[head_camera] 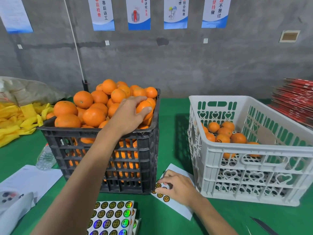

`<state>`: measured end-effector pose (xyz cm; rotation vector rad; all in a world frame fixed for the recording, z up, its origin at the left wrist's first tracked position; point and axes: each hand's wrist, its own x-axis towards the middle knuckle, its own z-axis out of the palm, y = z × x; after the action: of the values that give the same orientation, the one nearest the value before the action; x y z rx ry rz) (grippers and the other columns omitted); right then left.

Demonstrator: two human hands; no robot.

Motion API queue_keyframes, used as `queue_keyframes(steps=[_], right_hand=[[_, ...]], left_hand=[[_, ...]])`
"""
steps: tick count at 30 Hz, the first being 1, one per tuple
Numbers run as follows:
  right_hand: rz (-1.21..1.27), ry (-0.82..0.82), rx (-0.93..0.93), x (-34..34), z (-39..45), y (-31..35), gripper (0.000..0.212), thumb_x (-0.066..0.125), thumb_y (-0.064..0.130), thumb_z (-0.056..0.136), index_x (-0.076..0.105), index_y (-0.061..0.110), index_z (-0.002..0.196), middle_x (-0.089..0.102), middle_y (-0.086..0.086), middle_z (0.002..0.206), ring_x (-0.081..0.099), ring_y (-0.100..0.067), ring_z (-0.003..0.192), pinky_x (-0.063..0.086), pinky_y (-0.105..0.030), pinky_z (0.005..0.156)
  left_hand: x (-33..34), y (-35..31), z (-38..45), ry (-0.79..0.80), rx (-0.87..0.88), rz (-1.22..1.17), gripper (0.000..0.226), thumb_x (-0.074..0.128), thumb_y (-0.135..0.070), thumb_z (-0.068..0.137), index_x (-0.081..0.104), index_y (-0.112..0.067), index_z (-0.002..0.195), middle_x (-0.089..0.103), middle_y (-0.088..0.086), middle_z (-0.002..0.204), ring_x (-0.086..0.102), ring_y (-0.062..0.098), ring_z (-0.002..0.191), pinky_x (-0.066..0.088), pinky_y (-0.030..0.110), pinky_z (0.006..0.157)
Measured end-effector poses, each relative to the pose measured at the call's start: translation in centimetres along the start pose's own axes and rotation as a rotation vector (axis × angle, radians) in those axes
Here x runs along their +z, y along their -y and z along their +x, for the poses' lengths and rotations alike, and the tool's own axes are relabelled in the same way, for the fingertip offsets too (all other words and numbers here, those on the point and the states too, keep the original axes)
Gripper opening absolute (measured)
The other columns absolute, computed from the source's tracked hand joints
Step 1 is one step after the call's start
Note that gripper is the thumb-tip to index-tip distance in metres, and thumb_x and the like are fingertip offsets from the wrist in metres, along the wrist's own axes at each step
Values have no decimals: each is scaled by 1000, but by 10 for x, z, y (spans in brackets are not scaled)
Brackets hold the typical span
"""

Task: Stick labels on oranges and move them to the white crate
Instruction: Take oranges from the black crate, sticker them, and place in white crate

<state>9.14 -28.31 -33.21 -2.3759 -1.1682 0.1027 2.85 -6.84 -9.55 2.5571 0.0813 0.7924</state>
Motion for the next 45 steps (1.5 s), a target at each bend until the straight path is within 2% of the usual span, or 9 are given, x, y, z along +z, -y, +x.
queue_keyframes(steps=[6, 13, 16, 18, 22, 27, 32, 36, 45], right_hand=[[-105, -54, 44, -2, 5, -4, 47, 49, 64, 94, 71, 33, 122, 51, 13, 92, 54, -8, 81, 44, -30, 75], [-9, -146, 159, 4, 3, -9, 23, 52, 52, 96, 72, 41, 98, 58, 17, 86, 57, -3, 79, 54, -33, 77], [-19, -103, 134, 2, 3, -10, 45, 52, 77, 82, 68, 39, 100, 55, 14, 85, 55, -4, 74, 47, -26, 69], [-44, -81, 117, 1, 4, -11, 54, 51, 83, 78, 66, 39, 104, 54, 12, 86, 54, -5, 73, 42, -23, 67], [-88, -81, 83, 2, 4, -13, 46, 48, 73, 89, 67, 36, 109, 52, 11, 88, 54, -5, 77, 47, -28, 75], [-52, -112, 74, 0, 4, -14, 24, 49, 49, 100, 68, 34, 99, 60, 16, 92, 59, -4, 82, 54, -33, 82], [-34, -73, 66, -2, 5, -17, 47, 54, 75, 85, 67, 36, 107, 55, 13, 85, 53, -4, 75, 44, -24, 69], [-71, -59, 28, -2, 6, -19, 43, 53, 66, 93, 70, 32, 113, 54, 13, 89, 53, -5, 77, 40, -24, 68], [-181, -113, 14, 1, 8, -15, 38, 43, 49, 104, 70, 23, 107, 53, 16, 91, 52, -7, 75, 38, -22, 71]], left_hand=[[0, 0, -1, 32, -24, 6, 55, 61, -43, 99, 50, -20, 148, 53, 9, 146, 46, 29, 137, 38, 49, 115], [0, 1, -1, 29, -38, 16, 55, 62, -42, 99, 51, -18, 147, 54, 10, 146, 46, 30, 137, 39, 49, 114], [1, 2, -1, 28, -43, 19, 55, 61, -42, 99, 51, -18, 147, 54, 10, 146, 46, 30, 137, 39, 50, 113], [1, 2, -1, 28, -51, 20, 55, 61, -43, 99, 50, -18, 148, 53, 9, 147, 45, 30, 138, 39, 51, 114], [1, 1, -1, 29, -62, 14, 57, 60, -43, 100, 49, -18, 149, 51, 8, 149, 43, 29, 140, 38, 51, 114], [1, 1, -2, 24, -63, 27, 57, 59, -44, 100, 49, -17, 149, 51, 8, 150, 43, 30, 140, 37, 51, 115], [1, 2, -1, 31, -61, 40, 57, 59, -44, 100, 49, -17, 150, 51, 8, 150, 43, 31, 140, 36, 51, 115], [1, 2, -1, 30, -62, 39, 57, 59, -43, 100, 49, -17, 149, 51, 8, 150, 43, 30, 140, 37, 51, 115], [1, 1, -2, 36, -69, 32, 58, 57, -46, 101, 48, -17, 150, 51, 8, 150, 44, 31, 140, 38, 51, 114]])
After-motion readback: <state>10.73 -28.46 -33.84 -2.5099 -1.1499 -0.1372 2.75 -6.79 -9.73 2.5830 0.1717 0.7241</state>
